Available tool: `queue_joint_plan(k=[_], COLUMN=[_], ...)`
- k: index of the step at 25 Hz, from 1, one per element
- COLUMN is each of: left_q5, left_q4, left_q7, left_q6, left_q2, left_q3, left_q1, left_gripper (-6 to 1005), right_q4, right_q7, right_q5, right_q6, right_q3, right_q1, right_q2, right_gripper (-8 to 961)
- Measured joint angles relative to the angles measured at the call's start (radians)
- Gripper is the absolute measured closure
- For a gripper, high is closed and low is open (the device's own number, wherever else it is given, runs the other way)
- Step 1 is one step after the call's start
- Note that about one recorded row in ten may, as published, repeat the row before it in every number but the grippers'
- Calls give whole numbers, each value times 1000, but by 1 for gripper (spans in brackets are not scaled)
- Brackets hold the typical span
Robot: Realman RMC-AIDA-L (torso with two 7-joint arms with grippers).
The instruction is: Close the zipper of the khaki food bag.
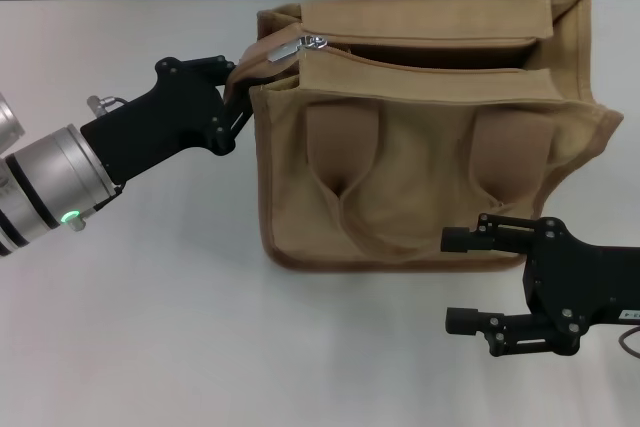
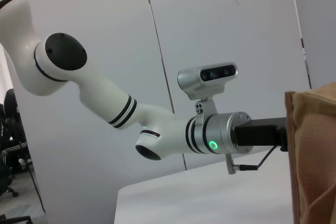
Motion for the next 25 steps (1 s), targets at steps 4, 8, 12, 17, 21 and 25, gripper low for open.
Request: queue_joint_plan(k=[4, 8, 12, 17, 21, 25], left_q5=[-8, -16, -24, -28, -29, -31], left_q4=[10, 32, 57, 74, 72, 68], left_q7=[-4, -23, -54, -74, -74, -74], left_q6=[9, 42, 96, 87, 34, -35], left_q2=[1, 3, 4, 1, 0, -3], left_q3=[-6, -6, -7, 0, 0, -4], left_q1=[6, 12, 9, -12, -25, -33], left_gripper=[794, 926, 930, 930, 933, 937], right_q4=[0, 0, 0, 0, 0, 0], right_q7=[0, 0, 6, 10, 11, 11], right_q5=[0, 0, 2, 10, 10, 11], right_q6=[-1, -6, -16, -22, -17, -17], right_q3=[6, 16, 41, 53, 53, 53], right_q1=[-1, 0, 6, 11, 11, 11], right_q2=[-2, -3, -3, -2, -1, -1], right_gripper=[190, 196, 202, 210, 216, 222])
